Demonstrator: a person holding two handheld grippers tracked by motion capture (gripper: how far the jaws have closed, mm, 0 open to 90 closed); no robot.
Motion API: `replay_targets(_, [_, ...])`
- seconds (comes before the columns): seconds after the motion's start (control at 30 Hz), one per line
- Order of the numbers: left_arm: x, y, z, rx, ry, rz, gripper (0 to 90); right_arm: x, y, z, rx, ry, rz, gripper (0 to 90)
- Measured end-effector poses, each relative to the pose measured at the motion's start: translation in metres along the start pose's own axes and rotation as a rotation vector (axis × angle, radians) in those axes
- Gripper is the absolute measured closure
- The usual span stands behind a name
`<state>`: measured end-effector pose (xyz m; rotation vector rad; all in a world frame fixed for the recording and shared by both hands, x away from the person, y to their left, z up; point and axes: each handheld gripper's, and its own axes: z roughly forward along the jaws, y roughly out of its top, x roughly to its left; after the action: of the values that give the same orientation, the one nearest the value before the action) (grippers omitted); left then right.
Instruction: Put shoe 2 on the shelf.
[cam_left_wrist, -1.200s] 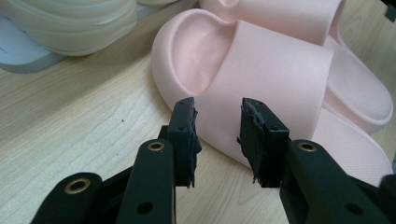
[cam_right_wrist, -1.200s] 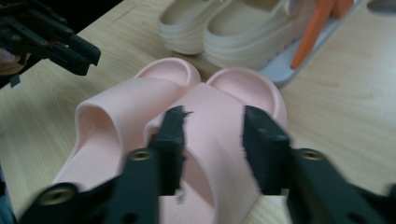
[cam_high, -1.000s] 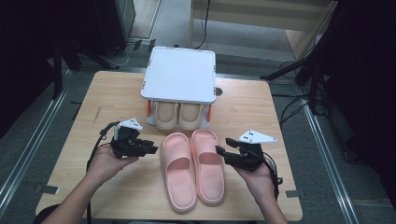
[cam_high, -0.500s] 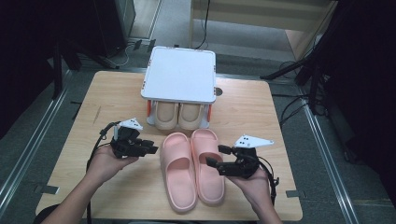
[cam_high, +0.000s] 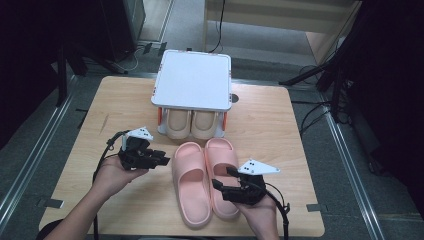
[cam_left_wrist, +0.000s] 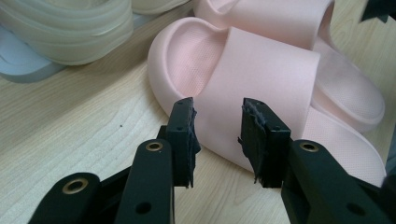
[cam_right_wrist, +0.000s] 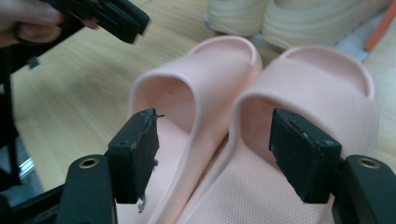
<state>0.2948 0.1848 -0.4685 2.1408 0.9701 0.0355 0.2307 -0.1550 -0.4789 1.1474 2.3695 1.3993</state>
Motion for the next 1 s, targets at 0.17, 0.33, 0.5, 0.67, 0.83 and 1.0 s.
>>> replay_targets(0.17, [0.001, 0.001, 0.0, 0.0, 0.002, 0.006, 64.6, 0.003, -0.008, 0.022, 0.034, -0.059, 0.011, 29.5])
replay_targets(0.33, [0.002, 0.001, -0.001, -0.005, 0.001, -0.001, 64.7, 0.003, -0.007, 0.042, 0.044, -0.094, 0.041, 27.6])
replay_targets(0.5, [0.003, 0.001, -0.002, -0.009, 0.002, -0.004, 64.6, 0.005, -0.004, 0.06, 0.053, -0.115, 0.057, 27.7])
replay_targets(0.67, [0.005, 0.0, -0.003, -0.007, 0.005, -0.007, 64.7, 0.006, -0.003, 0.073, 0.063, -0.143, 0.079, 29.7])
replay_targets(0.83, [0.006, 0.0, -0.004, -0.014, 0.008, -0.018, 64.7, 0.009, 0.004, 0.078, 0.075, -0.16, 0.086, 36.2])
replay_targets(1.0, [0.007, -0.001, -0.005, -0.015, 0.013, -0.015, 64.7, 0.01, 0.007, 0.081, 0.069, -0.197, 0.082, 49.3])
